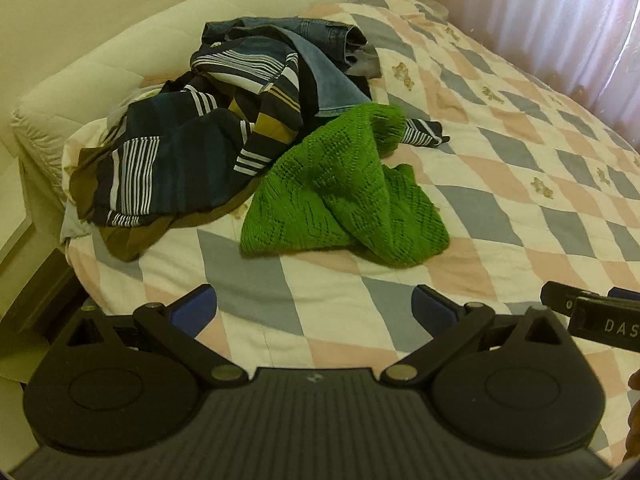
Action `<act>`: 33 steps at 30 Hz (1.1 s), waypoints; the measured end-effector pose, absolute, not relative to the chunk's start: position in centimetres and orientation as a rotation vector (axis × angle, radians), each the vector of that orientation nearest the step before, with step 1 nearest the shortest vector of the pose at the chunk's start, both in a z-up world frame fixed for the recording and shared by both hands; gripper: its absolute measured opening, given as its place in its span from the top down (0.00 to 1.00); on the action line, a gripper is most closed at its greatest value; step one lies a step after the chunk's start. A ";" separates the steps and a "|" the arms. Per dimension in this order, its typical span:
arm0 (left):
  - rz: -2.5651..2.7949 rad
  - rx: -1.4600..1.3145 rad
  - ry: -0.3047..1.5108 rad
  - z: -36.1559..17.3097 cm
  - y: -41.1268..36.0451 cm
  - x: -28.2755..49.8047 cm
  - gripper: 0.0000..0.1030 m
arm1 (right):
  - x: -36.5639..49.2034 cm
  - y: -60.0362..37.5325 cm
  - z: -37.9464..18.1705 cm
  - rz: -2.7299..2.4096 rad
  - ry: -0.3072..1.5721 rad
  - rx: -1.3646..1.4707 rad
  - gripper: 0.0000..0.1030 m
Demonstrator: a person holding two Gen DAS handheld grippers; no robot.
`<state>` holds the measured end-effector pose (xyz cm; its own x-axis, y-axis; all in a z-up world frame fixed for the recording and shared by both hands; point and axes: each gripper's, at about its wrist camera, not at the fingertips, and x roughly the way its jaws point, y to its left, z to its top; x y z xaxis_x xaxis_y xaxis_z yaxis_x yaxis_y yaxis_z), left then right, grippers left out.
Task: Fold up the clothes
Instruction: 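Move both grippers toward the green knitted vest on the bed, then grasp the green vest with both grippers and lift it off the pile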
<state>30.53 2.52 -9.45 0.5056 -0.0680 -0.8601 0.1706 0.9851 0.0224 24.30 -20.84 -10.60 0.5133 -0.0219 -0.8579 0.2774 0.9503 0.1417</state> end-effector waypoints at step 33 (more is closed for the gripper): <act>-0.462 0.175 1.058 -28.7 5.4 51.0 0.34 | 46.9 -17.2 -27.9 0.126 1.063 0.291 0.22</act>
